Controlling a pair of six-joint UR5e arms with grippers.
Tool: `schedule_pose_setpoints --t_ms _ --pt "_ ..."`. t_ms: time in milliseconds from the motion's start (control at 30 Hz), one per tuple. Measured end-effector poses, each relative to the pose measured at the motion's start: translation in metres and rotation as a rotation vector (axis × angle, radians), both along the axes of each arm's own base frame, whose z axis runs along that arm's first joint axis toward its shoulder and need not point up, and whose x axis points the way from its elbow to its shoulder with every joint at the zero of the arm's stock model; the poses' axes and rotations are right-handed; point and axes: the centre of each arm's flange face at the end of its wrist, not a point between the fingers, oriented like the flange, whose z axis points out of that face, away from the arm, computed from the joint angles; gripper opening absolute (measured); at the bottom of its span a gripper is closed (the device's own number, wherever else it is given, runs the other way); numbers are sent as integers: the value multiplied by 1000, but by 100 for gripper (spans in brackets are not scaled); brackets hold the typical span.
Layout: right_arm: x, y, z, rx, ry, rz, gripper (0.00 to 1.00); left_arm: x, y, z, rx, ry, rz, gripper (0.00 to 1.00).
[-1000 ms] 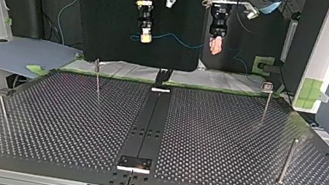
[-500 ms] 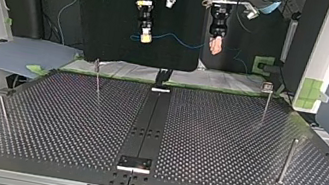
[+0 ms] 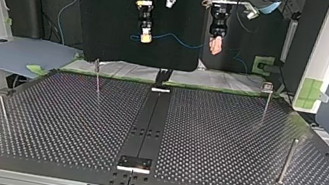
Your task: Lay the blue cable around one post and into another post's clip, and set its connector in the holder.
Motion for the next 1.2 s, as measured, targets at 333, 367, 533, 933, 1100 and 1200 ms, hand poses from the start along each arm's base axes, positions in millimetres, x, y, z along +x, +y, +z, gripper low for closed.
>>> schedule_pose_setpoints --t_ms 333,367,533,933,1100,1200 --pt "0 0 0 0 0 0 0 0 0 0 0 0 0 100" --pt "0 0 0 0 0 0 0 0 0 0 0 0 0 100" --pt "0 0 0 0 0 0 0 0 0 0 0 0 0 100" --pt "0 0 0 0 0 0 0 0 0 0 0 0 0 100" --pt "0 0 0 1 2 0 0 0 -2 -2 4 4 -8 100" --pt "0 1 -7 13 21 1 0 0 -3 -9 16 20 -20 100"
